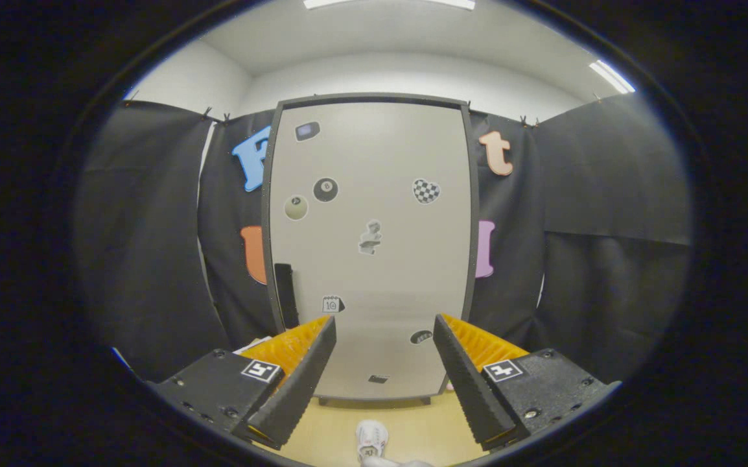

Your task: Open the shoe cabinet door, grab the shoes and put them into the shoe cabinet, then close the shoe cabinet door.

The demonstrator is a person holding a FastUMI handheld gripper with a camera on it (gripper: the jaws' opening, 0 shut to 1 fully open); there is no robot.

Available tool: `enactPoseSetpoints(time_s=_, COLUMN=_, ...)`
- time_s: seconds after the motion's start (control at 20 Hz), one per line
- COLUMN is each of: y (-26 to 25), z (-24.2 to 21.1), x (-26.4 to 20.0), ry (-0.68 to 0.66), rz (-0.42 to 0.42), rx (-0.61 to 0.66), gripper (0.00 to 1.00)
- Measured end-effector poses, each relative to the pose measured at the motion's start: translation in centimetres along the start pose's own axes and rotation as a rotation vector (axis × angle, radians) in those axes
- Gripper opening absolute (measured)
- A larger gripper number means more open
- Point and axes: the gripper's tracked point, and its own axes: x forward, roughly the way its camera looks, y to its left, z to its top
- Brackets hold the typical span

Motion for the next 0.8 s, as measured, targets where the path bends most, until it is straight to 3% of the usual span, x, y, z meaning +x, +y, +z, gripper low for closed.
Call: enactPoseSetpoints(time_s=0.8, y=13.9, z=-3.4, x=13.2, ry=0.047, rz=0.160, rx=-0.024, gripper=0.99)
